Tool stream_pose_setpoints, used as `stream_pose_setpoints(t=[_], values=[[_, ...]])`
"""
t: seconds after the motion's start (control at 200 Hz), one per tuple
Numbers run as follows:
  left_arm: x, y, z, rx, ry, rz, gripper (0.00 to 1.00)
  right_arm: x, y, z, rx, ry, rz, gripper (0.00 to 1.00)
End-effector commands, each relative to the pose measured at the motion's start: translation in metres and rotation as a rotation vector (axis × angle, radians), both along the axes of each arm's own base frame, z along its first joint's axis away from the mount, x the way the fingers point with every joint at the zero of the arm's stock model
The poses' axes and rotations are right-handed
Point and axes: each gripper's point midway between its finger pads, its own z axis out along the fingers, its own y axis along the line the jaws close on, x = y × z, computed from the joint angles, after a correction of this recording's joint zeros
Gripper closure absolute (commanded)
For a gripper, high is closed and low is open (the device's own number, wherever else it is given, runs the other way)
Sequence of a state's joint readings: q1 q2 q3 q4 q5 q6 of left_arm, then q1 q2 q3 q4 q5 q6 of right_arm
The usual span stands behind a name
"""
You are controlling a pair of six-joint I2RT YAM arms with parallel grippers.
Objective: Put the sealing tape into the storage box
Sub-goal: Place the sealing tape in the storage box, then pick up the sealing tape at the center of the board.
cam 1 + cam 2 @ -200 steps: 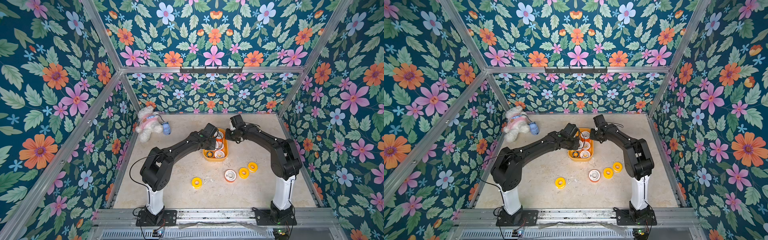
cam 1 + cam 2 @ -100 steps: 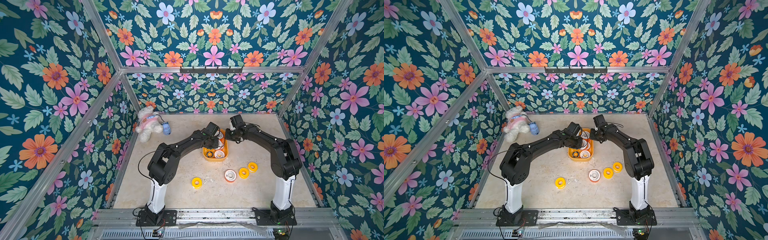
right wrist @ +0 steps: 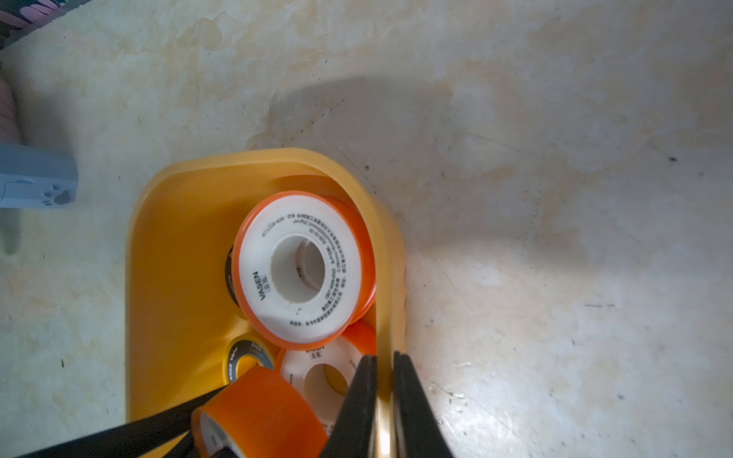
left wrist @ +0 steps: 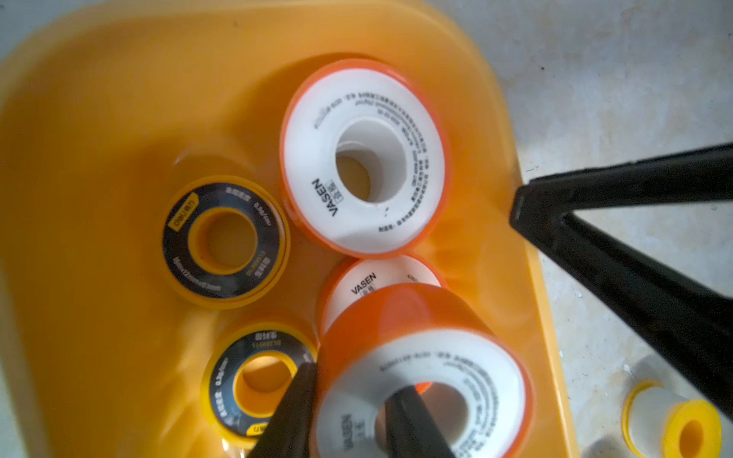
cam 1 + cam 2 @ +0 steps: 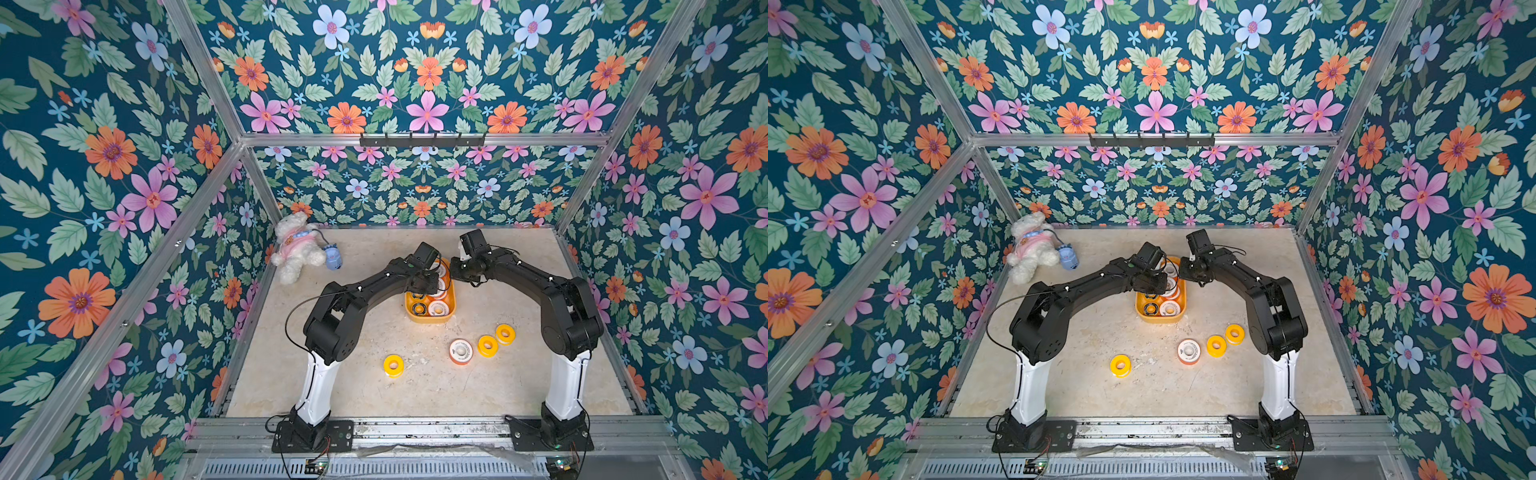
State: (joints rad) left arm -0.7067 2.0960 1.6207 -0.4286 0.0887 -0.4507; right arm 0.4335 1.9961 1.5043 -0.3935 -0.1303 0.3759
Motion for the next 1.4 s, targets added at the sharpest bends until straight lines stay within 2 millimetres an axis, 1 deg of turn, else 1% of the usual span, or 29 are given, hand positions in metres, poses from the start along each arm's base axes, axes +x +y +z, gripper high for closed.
stream_pose_setpoints(t=[0.0,0.135,0.25,0.36,0.445,0.54,0.6,0.67,0.865,0.965,1.075,1.135,1.215,1.31,1.395], values=[[0.002,-0.003,0.000,-0.012,0.008,0.003,0.67,-0.001,0.002,0.000,0.003,0.003,0.008,0.86],[0.003,-0.003,-0.003,-0.012,0.013,0.006,0.65,-0.001,0.001,0.000,0.001,0.003,0.007,0.85],[0.004,-0.003,-0.003,-0.013,0.013,0.013,0.56,0.000,0.002,0.000,0.001,0.000,0.008,0.85],[0.005,-0.003,-0.002,-0.017,0.010,0.014,0.51,0.000,0.002,0.002,0.002,-0.001,0.008,0.85],[0.007,-0.005,0.000,-0.023,0.004,0.016,0.52,0.000,0.001,0.003,0.000,-0.004,0.007,0.85],[0.008,-0.006,0.001,-0.031,-0.001,0.017,0.55,0.000,0.000,0.006,0.001,-0.010,0.004,0.85],[0.009,-0.007,0.000,-0.036,0.001,0.015,0.60,0.001,0.000,0.009,0.002,-0.017,0.001,0.85],[0.009,-0.008,0.000,-0.040,0.001,0.015,0.61,0.001,-0.001,0.015,0.004,-0.028,-0.002,0.85],[0.013,-0.008,0.005,-0.042,-0.015,0.026,0.61,0.001,-0.005,0.026,0.005,-0.051,-0.010,0.84],[0.015,-0.007,0.009,-0.047,-0.027,0.029,0.58,0.000,-0.006,0.033,0.013,-0.067,-0.013,0.83],[0.015,-0.007,0.022,-0.061,-0.045,0.026,0.49,-0.005,-0.009,0.040,0.017,-0.085,-0.019,0.80],[0.013,-0.005,0.033,-0.071,-0.066,0.026,0.46,-0.010,-0.011,0.044,0.022,-0.096,-0.016,0.79],[0.010,0.001,0.052,-0.089,-0.106,0.030,0.45,-0.020,-0.016,0.046,0.023,-0.106,-0.011,0.78],[0.002,0.016,0.074,-0.103,-0.163,0.054,0.45,-0.037,-0.018,0.046,0.042,-0.109,0.008,0.77],[-0.006,0.035,0.086,-0.117,-0.196,0.080,0.45,-0.054,-0.022,0.043,0.046,-0.108,0.022,0.76]])
